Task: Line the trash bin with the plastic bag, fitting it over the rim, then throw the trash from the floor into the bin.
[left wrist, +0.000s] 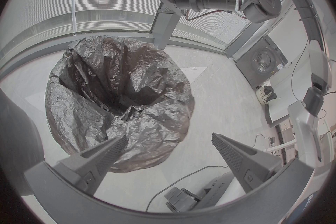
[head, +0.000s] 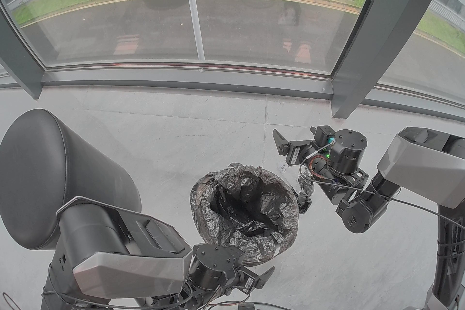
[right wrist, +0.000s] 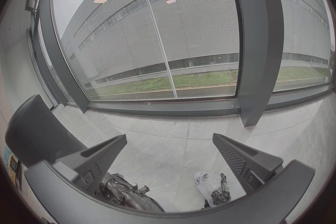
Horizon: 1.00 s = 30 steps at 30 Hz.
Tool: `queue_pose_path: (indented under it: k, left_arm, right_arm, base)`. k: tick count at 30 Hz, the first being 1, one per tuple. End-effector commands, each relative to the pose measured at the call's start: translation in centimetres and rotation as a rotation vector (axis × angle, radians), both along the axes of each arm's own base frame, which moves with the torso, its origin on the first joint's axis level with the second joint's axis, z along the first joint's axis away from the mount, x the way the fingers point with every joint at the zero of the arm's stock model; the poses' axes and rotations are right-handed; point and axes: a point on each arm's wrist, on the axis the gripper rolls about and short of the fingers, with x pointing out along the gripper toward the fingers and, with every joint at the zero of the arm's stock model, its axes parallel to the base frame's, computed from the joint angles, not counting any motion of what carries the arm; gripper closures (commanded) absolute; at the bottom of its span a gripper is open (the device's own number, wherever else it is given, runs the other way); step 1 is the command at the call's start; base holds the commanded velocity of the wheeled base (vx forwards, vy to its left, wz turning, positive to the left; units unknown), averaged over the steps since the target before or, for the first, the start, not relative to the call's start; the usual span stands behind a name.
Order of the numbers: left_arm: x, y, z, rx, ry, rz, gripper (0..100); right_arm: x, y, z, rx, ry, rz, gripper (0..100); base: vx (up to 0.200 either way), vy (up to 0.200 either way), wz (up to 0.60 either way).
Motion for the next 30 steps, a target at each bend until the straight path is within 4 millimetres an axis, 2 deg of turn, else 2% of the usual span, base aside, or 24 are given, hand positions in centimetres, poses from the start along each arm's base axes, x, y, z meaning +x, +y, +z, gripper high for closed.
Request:
queue_pose_path:
  k: [1, 8, 22, 25, 26, 27, 30]
  left_arm:
    - [-0.9, -0.2, 0.6, -0.012, 0.006, -0.019, 0]
    - [-2.6, -1.3, 0.9, -0.056, 0.048, -0.047, 0]
    - [-3.2, -1.5, 1.0, -0.057, 0.051, -0.064, 0]
    - [-3.3, -1.8, 3.0, -0.111, 0.0, -0.069, 0]
    - [-3.3, -1.8, 3.1, -0.114, -0.002, -0.069, 0]
    - [-3.3, -1.8, 4.4, -0.148, -0.035, -0.072, 0]
    - [-3.6, -1.3, 6.4, -0.195, -0.067, -0.072, 0]
  right_arm:
    - [0.0, 0.0, -0.1, -0.001, 0.002, 0.001, 0]
    - [0.1, -0.1, 0.0, 0.002, -0.002, -0.004, 0]
    - [0.2, -0.2, 0.0, 0.002, -0.003, -0.005, 0]
    - [0.2, -0.2, -0.1, -0.001, 0.004, -0.005, 0]
    - [0.2, -0.2, -0.1, -0.001, 0.004, -0.005, 0]
    - [0.3, -0.1, -0.6, -0.009, 0.016, -0.005, 0]
    - [0.5, 0.1, -2.0, -0.031, 0.044, -0.007, 0]
  base:
    - [0.0, 0.0, 0.0]
    - [0.0, 0.0, 0.0]
    - [0.0, 0.0, 0.0]
    - [0.0, 0.0, 0.0]
    - [0.0, 0.0, 0.0]
    - [0.0, 0.0, 0.0]
    - [0.0, 0.0, 0.0]
